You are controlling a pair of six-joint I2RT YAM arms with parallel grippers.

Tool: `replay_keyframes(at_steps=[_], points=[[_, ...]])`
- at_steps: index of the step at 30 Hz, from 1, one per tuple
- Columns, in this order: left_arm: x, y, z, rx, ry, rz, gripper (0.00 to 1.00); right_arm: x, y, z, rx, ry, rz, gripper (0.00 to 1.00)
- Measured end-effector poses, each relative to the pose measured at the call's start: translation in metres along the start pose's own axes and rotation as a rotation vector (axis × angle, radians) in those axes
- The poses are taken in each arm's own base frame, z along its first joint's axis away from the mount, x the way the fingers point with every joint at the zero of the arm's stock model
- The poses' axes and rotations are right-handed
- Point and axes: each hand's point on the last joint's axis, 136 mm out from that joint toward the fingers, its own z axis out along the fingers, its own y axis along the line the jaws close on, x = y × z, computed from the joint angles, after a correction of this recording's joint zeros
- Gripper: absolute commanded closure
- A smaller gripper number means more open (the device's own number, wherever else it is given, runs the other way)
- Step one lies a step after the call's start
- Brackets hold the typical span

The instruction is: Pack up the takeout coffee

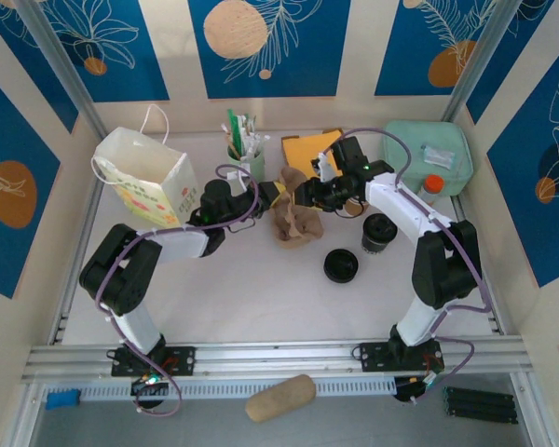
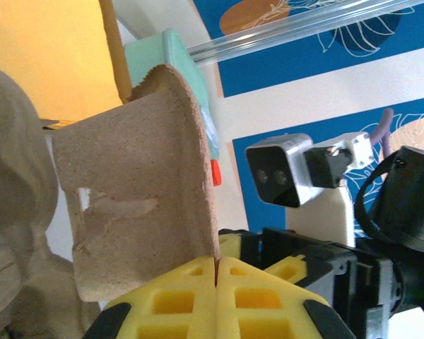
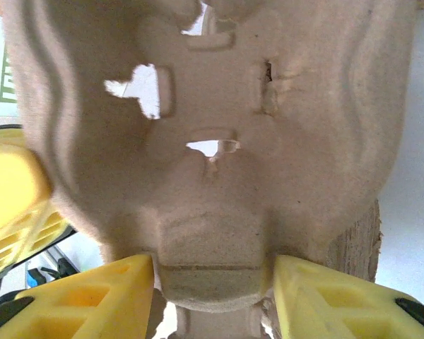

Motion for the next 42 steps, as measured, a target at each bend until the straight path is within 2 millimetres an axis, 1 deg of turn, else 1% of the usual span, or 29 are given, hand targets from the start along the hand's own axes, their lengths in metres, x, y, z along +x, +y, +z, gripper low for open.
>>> replay_keyframes(at_steps=[4,8,17,20,22,23,25,30,33,38,40,42], points=[[0.0,-0.002,0.001,0.005,0.003,0.002,1.0,-0.002,0.002,0.003,-0.011,-0.002,-0.01,0.61],[0.0,-0.003,0.001,0.006,0.002,0.002,1.0,-0.002,0.003,0.004,-0.017,-0.001,-0.014,0.66],[-0.001,-0.003,0.001,0.006,0.002,0.003,1.0,-0.002,0.003,0.003,-0.026,-0.001,-0.009,0.67],[0.0,-0.003,0.001,0.006,0.002,0.003,0.99,-0.002,0.002,0.003,-0.033,-0.003,-0.003,0.69],[0.0,-0.003,0.001,0.006,0.002,0.003,0.89,-0.003,0.002,0.003,-0.039,-0.004,0.001,0.7],[-0.001,-0.003,0.001,0.006,0.002,0.002,0.85,-0.003,0.002,0.003,-0.041,-0.004,0.002,0.71],[-0.001,-0.003,0.001,0.008,0.001,-0.004,0.74,-0.003,0.001,0.003,-0.041,-0.006,0.006,0.71],[-0.002,-0.007,0.002,0.017,0.0,-0.004,0.58,-0.001,-0.003,0.003,-0.037,-0.003,0.018,0.72],[-0.002,-0.007,0.002,0.016,-0.001,-0.004,0.52,0.0,-0.006,0.003,-0.033,-0.001,0.024,0.72],[-0.003,-0.007,0.001,0.014,-0.002,0.003,0.43,0.0,-0.004,-0.001,-0.035,-0.009,0.026,0.72],[-0.006,-0.01,-0.001,0.012,-0.007,0.014,0.39,-0.001,-0.003,-0.003,-0.037,-0.015,0.025,0.72],[-0.008,-0.017,-0.006,0.012,-0.008,0.026,0.34,-0.001,-0.001,-0.005,-0.039,-0.021,0.021,0.72]])
